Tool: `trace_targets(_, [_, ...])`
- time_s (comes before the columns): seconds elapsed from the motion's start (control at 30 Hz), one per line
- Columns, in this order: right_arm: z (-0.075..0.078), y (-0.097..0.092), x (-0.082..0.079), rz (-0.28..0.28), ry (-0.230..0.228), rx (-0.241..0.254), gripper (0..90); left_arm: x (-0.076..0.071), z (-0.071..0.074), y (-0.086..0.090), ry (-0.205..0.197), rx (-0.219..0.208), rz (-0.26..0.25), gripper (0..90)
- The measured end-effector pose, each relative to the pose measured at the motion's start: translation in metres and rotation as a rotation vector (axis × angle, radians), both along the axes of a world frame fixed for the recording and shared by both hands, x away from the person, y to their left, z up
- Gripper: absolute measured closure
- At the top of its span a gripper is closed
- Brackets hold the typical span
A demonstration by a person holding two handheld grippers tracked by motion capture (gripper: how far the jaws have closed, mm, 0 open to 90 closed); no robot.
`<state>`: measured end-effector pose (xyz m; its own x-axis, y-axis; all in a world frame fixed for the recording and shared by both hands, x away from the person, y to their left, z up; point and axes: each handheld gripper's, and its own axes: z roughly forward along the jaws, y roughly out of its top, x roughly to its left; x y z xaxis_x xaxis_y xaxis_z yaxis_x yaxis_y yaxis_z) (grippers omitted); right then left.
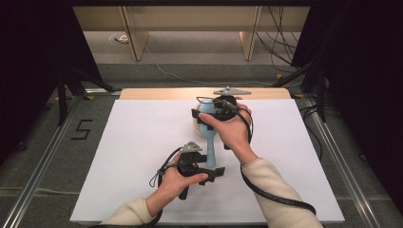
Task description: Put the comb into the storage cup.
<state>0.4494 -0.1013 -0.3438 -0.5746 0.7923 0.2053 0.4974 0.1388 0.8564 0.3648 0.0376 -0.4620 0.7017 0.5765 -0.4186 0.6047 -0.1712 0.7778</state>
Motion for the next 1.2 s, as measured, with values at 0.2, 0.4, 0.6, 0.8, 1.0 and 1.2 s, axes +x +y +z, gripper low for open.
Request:
trace_targets(0.2, [0.005,-0.003,0.0,-0.007,-0.007,0.004,20.7,-0.001,0.001,0.004,-0.046,0.016,-0.04,0.7])
trace_targets(0.4, [0.007,-0.004,0.0,-0.011,-0.008,0.011,20.7,0.0,0.001,0.008,-0.045,0.017,-0.032,0.0])
trace_targets(0.6, [0.009,-0.005,0.0,-0.016,-0.03,0.018,20.8,0.0,0.003,0.012,-0.059,0.014,-0.019,0.0])
trace_targets(0.8, [0.01,-0.008,0.001,-0.021,-0.041,0.026,20.7,-0.002,0.007,0.021,-0.09,0.029,-0.004,0.0])
trace_targets(1.0, [0.011,-0.012,0.0,-0.033,-0.068,0.034,20.8,-0.008,0.011,0.038,-0.128,0.053,0.017,0.0])
trace_targets(1.2, [0.012,-0.014,0.0,-0.04,-0.094,0.043,20.8,-0.015,0.015,0.064,-0.161,0.064,0.062,0.0])
